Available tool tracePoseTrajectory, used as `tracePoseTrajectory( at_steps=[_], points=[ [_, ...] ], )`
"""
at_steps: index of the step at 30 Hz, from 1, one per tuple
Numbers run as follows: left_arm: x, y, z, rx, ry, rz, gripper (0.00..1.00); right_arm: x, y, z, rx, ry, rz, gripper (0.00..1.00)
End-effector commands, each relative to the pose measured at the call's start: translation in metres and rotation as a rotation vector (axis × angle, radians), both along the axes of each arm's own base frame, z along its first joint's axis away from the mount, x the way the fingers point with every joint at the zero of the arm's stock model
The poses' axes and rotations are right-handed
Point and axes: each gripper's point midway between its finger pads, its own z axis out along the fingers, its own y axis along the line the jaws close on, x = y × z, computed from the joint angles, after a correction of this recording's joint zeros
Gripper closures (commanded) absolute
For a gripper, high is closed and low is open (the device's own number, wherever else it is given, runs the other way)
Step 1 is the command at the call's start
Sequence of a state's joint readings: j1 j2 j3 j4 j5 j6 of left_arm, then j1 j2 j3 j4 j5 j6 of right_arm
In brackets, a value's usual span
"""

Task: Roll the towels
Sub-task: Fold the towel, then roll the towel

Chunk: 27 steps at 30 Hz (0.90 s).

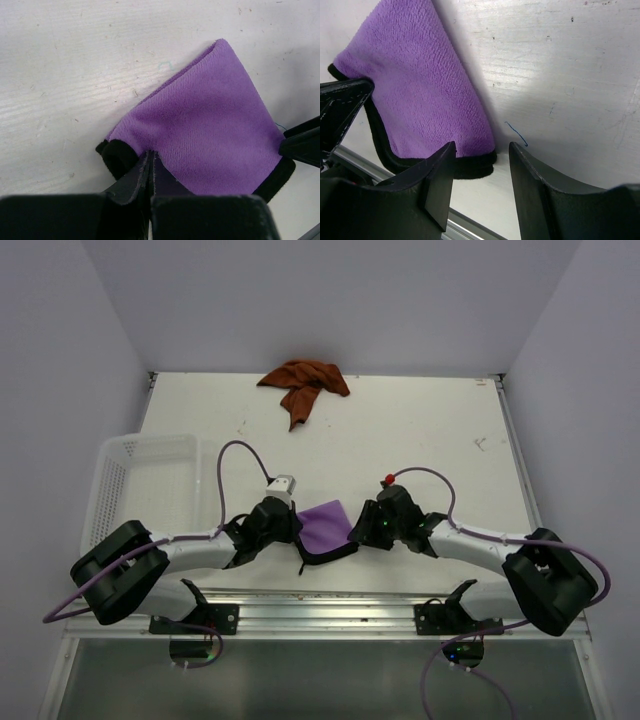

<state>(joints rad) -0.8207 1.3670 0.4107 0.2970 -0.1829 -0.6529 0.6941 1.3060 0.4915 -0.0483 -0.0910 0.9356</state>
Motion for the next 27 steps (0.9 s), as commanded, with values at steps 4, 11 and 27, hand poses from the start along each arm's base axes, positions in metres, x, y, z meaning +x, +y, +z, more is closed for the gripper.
tracePoseTrajectory(
  at_steps=[4, 11, 27],
  points=[
    [0.003, -0.005, 0.008, -0.025, -0.021, -0.004, 1.00, -0.005, 0.003, -0.007, 0.023, 0.035, -0.006, 0.51],
    [0.004, -0.006, 0.009, -0.024, -0.021, -0.005, 1.00, -0.010, 0.000, -0.018, 0.004, 0.060, -0.004, 0.58],
    [0.005, -0.006, 0.010, -0.015, -0.025, -0.004, 1.00, -0.012, 0.010, -0.025, -0.015, 0.038, 0.028, 0.72]
  ],
)
